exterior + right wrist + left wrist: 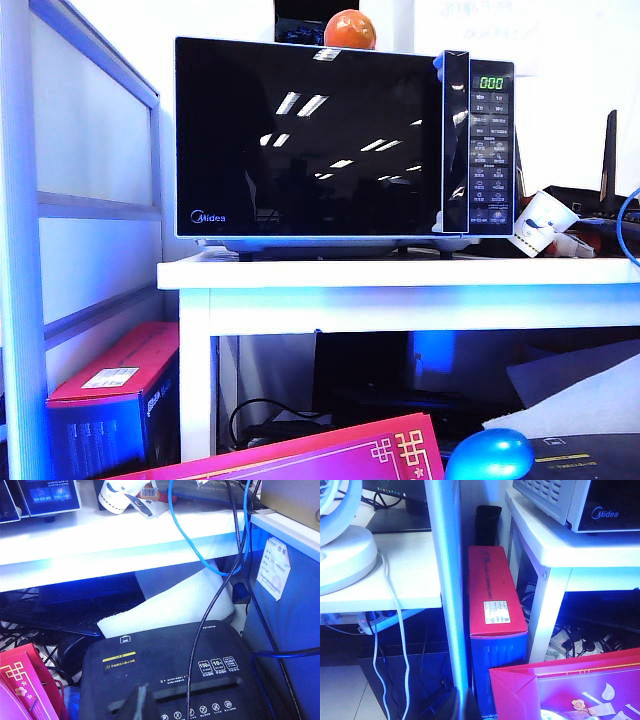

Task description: Open the microwave door, place the orange inside the microwave, then close the microwave door.

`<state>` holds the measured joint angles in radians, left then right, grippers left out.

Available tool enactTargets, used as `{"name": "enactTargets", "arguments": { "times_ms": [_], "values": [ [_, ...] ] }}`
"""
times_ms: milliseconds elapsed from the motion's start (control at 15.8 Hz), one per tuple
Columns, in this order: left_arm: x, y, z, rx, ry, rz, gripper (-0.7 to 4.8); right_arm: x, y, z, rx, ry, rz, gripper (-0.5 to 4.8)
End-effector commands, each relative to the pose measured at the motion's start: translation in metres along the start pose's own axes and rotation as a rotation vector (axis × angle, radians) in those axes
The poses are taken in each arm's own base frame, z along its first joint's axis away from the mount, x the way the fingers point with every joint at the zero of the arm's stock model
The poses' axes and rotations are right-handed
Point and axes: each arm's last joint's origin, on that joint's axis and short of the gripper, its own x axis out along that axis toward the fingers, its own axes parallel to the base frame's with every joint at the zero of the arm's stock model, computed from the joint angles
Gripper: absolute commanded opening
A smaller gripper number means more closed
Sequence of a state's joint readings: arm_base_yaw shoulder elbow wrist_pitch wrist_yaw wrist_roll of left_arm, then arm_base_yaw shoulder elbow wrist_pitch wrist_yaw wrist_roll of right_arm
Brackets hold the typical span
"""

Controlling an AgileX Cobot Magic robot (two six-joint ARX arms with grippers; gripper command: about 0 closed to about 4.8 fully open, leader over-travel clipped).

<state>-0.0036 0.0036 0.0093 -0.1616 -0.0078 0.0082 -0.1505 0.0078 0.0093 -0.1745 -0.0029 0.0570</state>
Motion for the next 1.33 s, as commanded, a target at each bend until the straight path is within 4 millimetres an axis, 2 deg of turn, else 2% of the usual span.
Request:
{"name": "enactTargets", "arguments": {
  "times_ms": [63,316,442,568,695,758,821,947,1137,1200,1326],
  "values": [
    [0.000,0.000,-0.002,0.002,0.016,-0.009,0.26,0.001,0.000,-0.002,0.003,0.002,0.001,0.00],
    [0.000,0.000,-0.002,0.001,0.014,-0.009,0.26,0.001,0.000,-0.002,0.003,0.000,0.000,0.00],
    [0.000,0.000,0.006,-0.106,-0.067,-0.012,0.26,0.000,0.001,0.006,0.021,-0.081,0.036,0.00],
    [-0.007,0.000,0.032,-0.239,-0.232,-0.021,0.16,-0.002,0.002,0.017,0.079,-0.186,0.042,-0.01],
    [-0.021,0.002,0.061,-0.265,-0.326,0.016,0.16,-0.006,0.002,0.032,0.197,-0.284,0.062,-0.01],
    [-0.035,0.005,0.093,-0.283,-0.412,0.091,0.16,-0.015,0.003,0.052,0.228,-0.342,0.075,-0.01],
    [-0.041,0.006,0.117,-0.287,-0.452,0.122,0.16,-0.022,0.004,0.064,0.228,-0.376,0.080,-0.01],
    [-0.040,0.007,0.168,-0.240,-0.497,0.128,0.16,-0.036,0.004,0.093,0.240,-0.430,0.022,-0.01],
    [-0.020,0.003,0.247,-0.148,-0.486,0.007,0.17,-0.046,0.006,0.136,0.242,-0.480,0.004,-0.01],
    [-0.007,0.001,0.288,-0.059,-0.447,-0.067,0.16,-0.046,0.007,0.164,0.212,-0.500,0.004,-0.01],
    [0.011,-0.002,0.334,-0.028,-0.391,-0.182,0.17,-0.038,0.010,0.202,0.112,-0.527,0.016,-0.01]
  ]
}}
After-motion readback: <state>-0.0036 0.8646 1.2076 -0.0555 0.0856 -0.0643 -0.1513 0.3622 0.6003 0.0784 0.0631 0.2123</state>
